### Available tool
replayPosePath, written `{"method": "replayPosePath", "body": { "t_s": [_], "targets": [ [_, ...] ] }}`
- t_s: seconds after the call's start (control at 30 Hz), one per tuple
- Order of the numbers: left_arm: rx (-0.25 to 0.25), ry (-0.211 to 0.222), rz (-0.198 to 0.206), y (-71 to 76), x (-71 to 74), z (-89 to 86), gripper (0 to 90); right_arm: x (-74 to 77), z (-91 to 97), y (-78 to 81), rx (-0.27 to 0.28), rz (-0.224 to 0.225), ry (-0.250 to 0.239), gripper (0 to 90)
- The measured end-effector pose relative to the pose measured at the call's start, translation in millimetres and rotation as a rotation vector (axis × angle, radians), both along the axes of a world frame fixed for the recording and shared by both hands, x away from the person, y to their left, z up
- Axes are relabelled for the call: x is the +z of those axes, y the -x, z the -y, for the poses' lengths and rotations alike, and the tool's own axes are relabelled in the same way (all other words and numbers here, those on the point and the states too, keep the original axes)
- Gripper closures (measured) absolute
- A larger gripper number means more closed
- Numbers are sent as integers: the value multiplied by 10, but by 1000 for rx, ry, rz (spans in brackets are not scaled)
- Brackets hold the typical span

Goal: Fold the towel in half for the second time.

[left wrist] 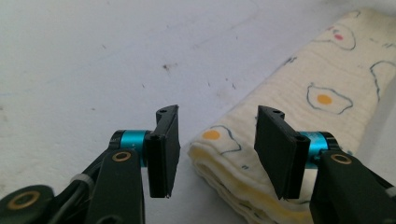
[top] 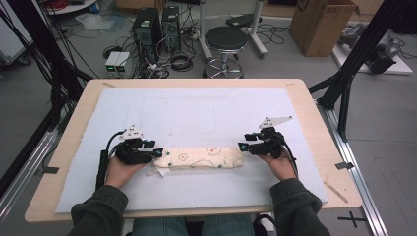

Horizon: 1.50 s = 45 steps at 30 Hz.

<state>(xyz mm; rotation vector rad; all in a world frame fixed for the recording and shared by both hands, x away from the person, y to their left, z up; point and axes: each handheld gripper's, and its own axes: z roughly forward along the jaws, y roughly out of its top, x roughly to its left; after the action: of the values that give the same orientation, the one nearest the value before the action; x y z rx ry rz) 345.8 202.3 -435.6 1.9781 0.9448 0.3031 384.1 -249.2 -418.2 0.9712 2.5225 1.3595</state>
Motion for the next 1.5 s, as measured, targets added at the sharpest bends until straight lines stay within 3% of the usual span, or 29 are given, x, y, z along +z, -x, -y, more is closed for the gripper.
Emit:
{"method": "replayPosePath", "body": {
  "t_s": [0.1,0.23,0.37,0.57,0.8,1.17,1.33,1.5],
  "targets": [
    [-3,-15,-18,-20,-30,16,503,-54,-64,-14,12,-27,33,471],
    [-9,-55,-49,-31,-63,29,527,-129,-93,-34,22,-56,33,513],
    [-20,-77,-46,-22,-69,49,570,-184,-124,-27,30,-76,66,552],
    [-28,-86,-38,-3,-67,65,621,-224,-171,-8,36,-77,101,603],
    [-32,-85,-32,16,-66,73,677,-244,-171,18,38,-54,95,654],
    [-35,-107,-7,63,-49,87,776,-264,-154,45,45,-61,63,745],
    [-31,-108,5,72,-41,89,791,-238,-182,77,51,-40,86,781],
    [-28,-115,17,81,-31,90,793,-225,-177,82,56,-31,78,788]
  ]
}}
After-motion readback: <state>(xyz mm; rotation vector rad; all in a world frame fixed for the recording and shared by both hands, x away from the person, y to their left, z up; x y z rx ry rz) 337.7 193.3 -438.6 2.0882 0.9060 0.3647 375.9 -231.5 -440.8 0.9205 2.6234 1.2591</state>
